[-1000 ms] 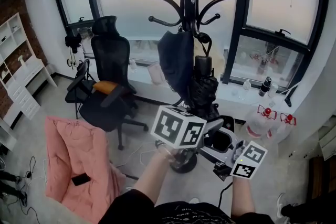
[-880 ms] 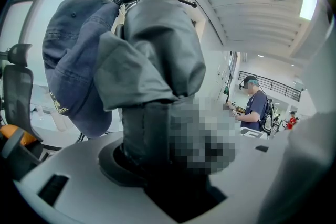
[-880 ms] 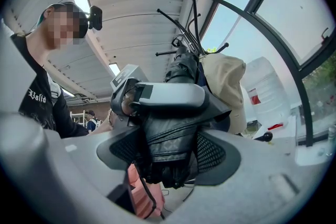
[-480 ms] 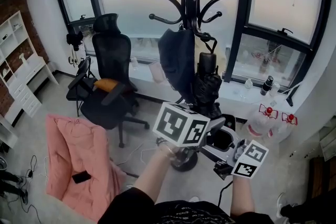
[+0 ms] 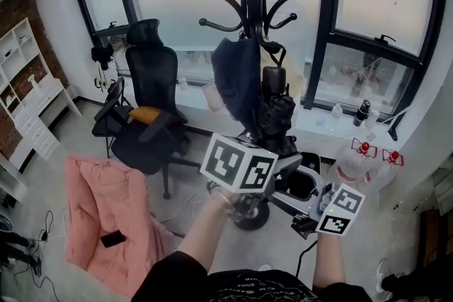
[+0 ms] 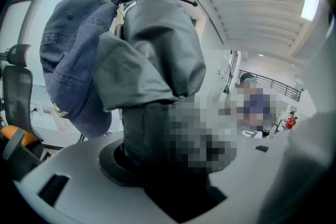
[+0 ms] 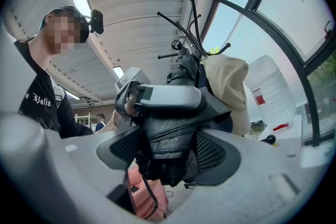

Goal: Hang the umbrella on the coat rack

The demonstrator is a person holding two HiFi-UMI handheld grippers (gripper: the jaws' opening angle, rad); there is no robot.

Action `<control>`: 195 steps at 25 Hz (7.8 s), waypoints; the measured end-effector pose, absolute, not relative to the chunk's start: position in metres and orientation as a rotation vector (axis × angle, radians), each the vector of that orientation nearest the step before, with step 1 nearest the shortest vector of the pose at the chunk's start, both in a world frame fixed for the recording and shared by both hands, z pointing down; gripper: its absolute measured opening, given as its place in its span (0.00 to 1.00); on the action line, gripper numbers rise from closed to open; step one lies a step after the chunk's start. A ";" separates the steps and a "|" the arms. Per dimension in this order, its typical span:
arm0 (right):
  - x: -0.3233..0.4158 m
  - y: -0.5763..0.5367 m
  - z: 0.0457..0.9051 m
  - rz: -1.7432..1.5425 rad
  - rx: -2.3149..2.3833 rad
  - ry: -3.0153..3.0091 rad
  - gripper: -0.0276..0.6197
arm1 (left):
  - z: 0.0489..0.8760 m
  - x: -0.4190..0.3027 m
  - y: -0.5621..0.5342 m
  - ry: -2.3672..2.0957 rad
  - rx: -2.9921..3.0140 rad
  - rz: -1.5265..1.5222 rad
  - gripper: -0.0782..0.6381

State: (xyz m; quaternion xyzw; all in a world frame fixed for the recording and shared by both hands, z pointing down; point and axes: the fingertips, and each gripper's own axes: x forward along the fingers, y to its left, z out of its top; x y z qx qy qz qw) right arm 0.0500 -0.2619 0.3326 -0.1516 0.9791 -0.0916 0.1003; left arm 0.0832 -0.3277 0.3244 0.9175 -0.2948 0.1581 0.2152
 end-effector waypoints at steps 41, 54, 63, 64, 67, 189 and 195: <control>0.040 -0.351 0.075 0.732 -0.747 2.799 0.10 | 0.316 0.073 -0.339 -0.970 2.593 0.488 0.49; 0.046 -0.373 0.071 0.523 -0.724 2.788 0.10 | 0.320 0.065 -0.349 -0.989 2.563 0.455 0.49; 0.053 -0.383 0.079 0.461 -0.757 2.770 0.10 | 0.319 0.066 -0.358 -0.959 2.556 0.411 0.49; 0.053 -0.383 0.083 0.465 -0.778 2.771 0.10 | 0.321 0.065 -0.360 -0.962 2.550 0.415 0.49; 0.060 -0.376 0.091 0.463 -0.818 2.761 0.10 | 0.330 0.065 -0.363 -0.944 2.528 0.415 0.49; 0.083 -0.278 0.456 -0.449 -1.503 2.741 0.21 | 0.483 0.003 -0.284 -1.260 2.503 0.141 0.58; 0.070 -0.249 0.474 -0.445 -1.565 2.749 0.18 | 0.486 -0.010 -0.253 -1.265 2.526 0.106 0.51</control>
